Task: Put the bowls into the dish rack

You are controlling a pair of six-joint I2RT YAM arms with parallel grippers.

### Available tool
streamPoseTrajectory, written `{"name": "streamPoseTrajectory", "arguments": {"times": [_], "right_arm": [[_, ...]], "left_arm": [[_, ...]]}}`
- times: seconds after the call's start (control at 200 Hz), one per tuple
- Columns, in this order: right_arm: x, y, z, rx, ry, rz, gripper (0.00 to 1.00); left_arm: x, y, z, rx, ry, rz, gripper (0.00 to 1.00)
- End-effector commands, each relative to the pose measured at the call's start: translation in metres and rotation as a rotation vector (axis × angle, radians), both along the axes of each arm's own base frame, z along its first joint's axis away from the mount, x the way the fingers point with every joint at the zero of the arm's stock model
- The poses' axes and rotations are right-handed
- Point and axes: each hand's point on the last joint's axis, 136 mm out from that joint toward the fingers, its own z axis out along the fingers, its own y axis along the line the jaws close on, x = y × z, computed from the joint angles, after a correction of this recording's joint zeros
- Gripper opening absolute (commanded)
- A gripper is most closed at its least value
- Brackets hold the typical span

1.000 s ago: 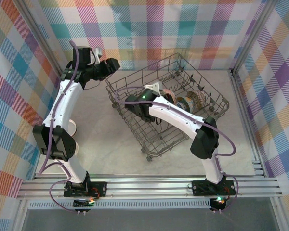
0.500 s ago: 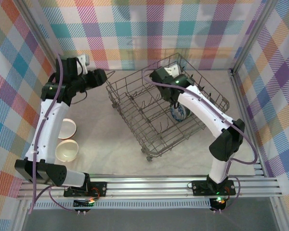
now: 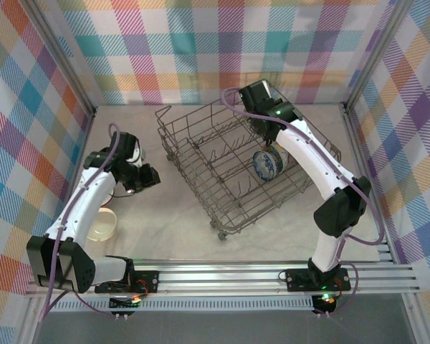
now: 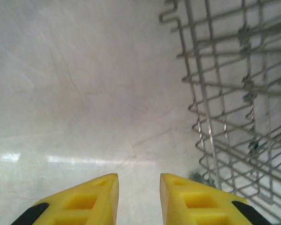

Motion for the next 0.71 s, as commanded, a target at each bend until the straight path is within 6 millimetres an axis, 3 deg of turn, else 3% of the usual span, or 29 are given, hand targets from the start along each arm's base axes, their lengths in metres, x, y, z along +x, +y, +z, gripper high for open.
{"name": "streamPoseTrajectory", "arguments": {"times": [0.0, 0.21, 0.48, 0.7], "right_arm": [[0.011, 0.001, 0.030, 0.054, -0.081, 0.024, 0.00], [0.008, -0.014, 0.038, 0.072, -0.070, 0.011, 0.00], [0.005, -0.039, 0.033, 0.077, -0.028, -0.026, 0.00], [0.012, -0.055, 0.028, 0.073, 0.000, -0.043, 0.00]], "left_arm": [[-0.009, -0.028, -0.017, -0.046, 0.035, -0.023, 0.30], [-0.018, -0.074, -0.051, -0.068, 0.100, -0.126, 0.27], [-0.030, -0.123, -0.074, -0.125, 0.132, -0.228, 0.26], [-0.023, -0.163, -0.081, -0.199, 0.108, -0.263, 0.27]]}}
